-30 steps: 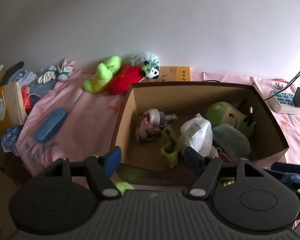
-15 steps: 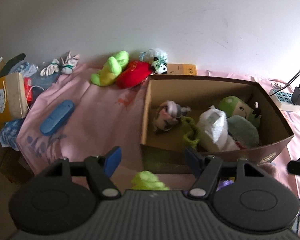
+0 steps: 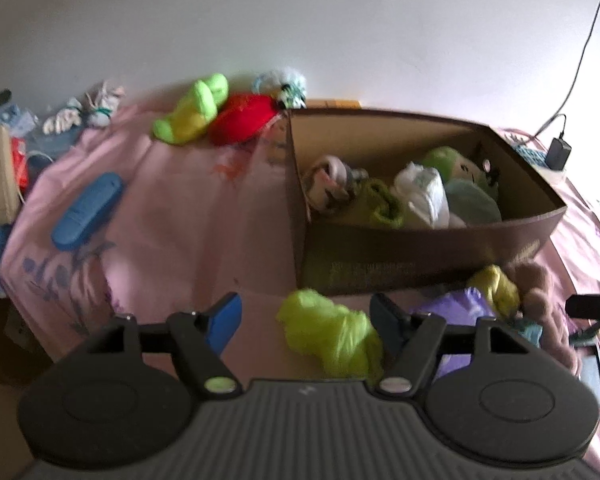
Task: Organize soft objects
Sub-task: 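Move both tools back over the pile of soft items, then grasp the lime green knit toy with the left tool while the right tool grasps the teal mesh pouf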
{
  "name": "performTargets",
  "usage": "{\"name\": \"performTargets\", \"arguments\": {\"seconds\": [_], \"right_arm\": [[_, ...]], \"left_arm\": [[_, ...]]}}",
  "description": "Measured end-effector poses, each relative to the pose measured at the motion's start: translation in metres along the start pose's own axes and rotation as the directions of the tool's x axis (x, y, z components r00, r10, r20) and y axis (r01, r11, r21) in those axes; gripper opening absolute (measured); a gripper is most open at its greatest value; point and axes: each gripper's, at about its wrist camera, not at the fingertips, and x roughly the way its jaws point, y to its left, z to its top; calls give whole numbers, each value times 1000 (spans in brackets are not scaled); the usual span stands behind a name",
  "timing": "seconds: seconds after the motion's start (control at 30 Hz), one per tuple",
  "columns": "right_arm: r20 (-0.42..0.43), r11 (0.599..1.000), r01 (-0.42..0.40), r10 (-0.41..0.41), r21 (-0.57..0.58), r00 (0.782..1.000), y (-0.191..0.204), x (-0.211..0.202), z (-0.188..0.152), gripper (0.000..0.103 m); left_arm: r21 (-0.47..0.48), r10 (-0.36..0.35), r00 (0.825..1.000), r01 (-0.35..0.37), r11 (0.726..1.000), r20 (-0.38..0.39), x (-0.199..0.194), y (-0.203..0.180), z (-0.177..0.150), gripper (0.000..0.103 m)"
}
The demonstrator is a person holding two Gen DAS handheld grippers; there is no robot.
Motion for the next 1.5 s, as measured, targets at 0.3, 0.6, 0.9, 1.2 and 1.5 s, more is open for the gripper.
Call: {"name": "performTargets", "arguments": {"seconds": [0.3, 0.6, 0.9, 1.2, 1.5], "right_arm": [[-34, 999, 32, -30, 34, 999, -1, 2, -6, 16], [-98, 995, -65, 73, 76, 993, 2, 17, 1, 16], [-166, 992, -21, 42, 127, 985, -27, 36, 4, 16], [-188, 996, -1, 17, 89, 982, -46, 25, 4, 16], [-241, 999, -16, 6, -42, 971, -38, 10, -6, 16]], "left_arm": [[0, -92, 992, 93, 996, -84, 26, 2, -17, 73], [77, -73, 992, 80, 994, -99, 48, -6, -19, 74], [81, -67, 986, 81, 993, -155, 79, -4, -13, 73], [79, -70, 985, 83, 993, -155, 75, -3, -15, 54], [132, -34, 992, 51, 990, -124, 56, -7, -19, 47]]}}
